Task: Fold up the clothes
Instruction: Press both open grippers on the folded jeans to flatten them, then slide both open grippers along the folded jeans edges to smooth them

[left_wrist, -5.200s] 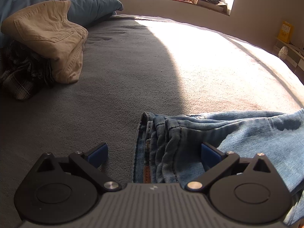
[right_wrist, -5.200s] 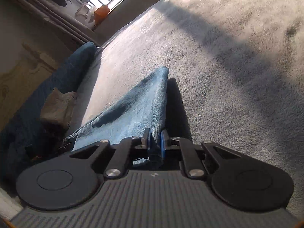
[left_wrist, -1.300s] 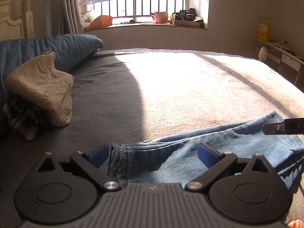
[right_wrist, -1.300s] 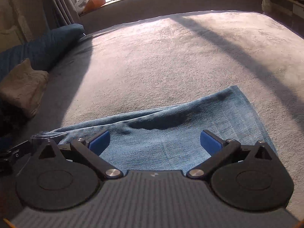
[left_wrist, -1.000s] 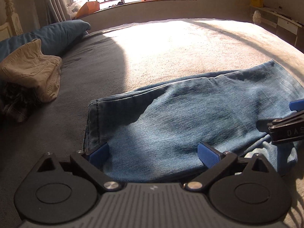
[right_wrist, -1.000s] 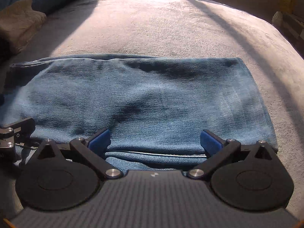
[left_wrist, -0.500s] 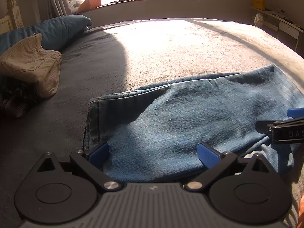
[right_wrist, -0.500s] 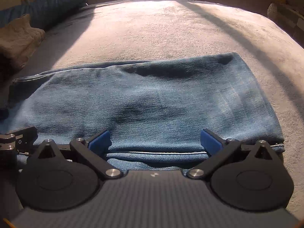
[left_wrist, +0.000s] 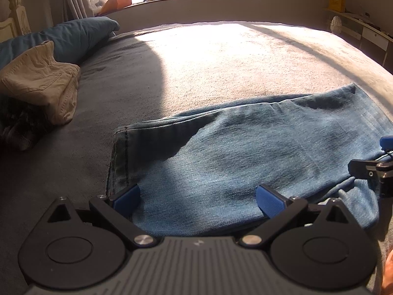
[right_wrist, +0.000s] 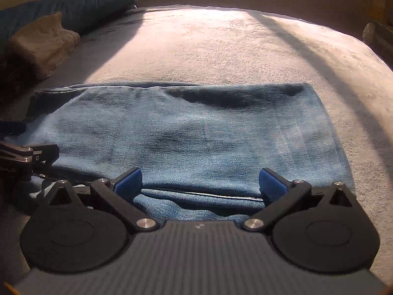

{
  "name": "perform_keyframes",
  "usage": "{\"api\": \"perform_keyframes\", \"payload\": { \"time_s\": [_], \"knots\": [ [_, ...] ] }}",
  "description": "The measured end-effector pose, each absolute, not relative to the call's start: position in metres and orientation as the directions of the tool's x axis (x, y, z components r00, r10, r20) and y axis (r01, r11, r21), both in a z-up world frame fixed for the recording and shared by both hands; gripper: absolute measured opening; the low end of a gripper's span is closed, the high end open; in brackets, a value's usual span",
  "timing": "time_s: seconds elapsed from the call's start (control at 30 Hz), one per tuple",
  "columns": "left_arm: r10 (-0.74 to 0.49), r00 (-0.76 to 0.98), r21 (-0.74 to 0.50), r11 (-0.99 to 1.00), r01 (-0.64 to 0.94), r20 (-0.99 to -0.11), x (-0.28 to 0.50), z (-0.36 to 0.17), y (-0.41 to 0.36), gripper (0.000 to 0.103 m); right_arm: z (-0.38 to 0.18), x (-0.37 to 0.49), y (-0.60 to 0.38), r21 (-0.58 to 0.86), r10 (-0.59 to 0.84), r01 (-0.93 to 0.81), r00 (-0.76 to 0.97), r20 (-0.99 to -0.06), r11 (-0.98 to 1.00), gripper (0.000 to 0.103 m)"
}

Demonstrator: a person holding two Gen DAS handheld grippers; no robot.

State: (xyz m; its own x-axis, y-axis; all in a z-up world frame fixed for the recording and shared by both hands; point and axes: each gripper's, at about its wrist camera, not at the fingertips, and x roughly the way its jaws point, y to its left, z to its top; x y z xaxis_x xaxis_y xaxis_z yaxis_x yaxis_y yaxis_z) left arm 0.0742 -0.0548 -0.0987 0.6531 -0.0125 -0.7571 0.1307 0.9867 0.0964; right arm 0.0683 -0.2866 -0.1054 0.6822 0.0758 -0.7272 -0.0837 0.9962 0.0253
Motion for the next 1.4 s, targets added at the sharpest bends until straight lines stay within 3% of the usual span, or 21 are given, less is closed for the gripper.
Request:
{"api": "perform_keyframes", "payload": {
  "time_s": [0.53, 0.7, 0.8, 0.93, 1.07, 1.4],
  "knots": [
    [-0.005, 0.658, 0.114, 0.984, 0.138, -0.753, 0.075, -0.098, -0.057, 0.102, -0.112, 0.051, -0.323, -0.073, -0.009, -0.061, 0.704, -0.710, 0.995, 0.101],
    [0.010, 0.658, 0.123, 0.984, 0.127, -0.753, 0.075, -0.099, -0.059, 0.103, -0.088, 0.034, -0.297, -0.069, 0.133, -0.228, 0.759, -0.637, 0.971, 0.100],
    [0.012, 0.656, 0.125, 0.984, 0.125, -0.755, 0.075, -0.099, -0.059, 0.103, -0.094, 0.035, -0.273, -0.154, 0.144, -0.312, 0.751, -0.645, 0.938, 0.099],
    [0.006, 0.655, 0.118, 0.985, 0.128, -0.756, 0.075, -0.098, -0.057, 0.103, -0.121, 0.034, -0.281, -0.291, 0.027, -0.308, 0.728, -0.685, 0.906, 0.100],
    [0.010, 0.658, 0.124, 0.984, 0.126, -0.753, 0.075, -0.099, -0.058, 0.103, -0.117, 0.027, -0.318, -0.173, 0.030, -0.223, 0.691, -0.723, 0.959, 0.100],
    [0.019, 0.661, 0.132, 0.984, 0.121, -0.750, 0.075, -0.096, -0.058, 0.103, -0.081, 0.036, -0.318, -0.064, 0.112, -0.198, 0.762, -0.638, 0.978, 0.099]
  ]
}}
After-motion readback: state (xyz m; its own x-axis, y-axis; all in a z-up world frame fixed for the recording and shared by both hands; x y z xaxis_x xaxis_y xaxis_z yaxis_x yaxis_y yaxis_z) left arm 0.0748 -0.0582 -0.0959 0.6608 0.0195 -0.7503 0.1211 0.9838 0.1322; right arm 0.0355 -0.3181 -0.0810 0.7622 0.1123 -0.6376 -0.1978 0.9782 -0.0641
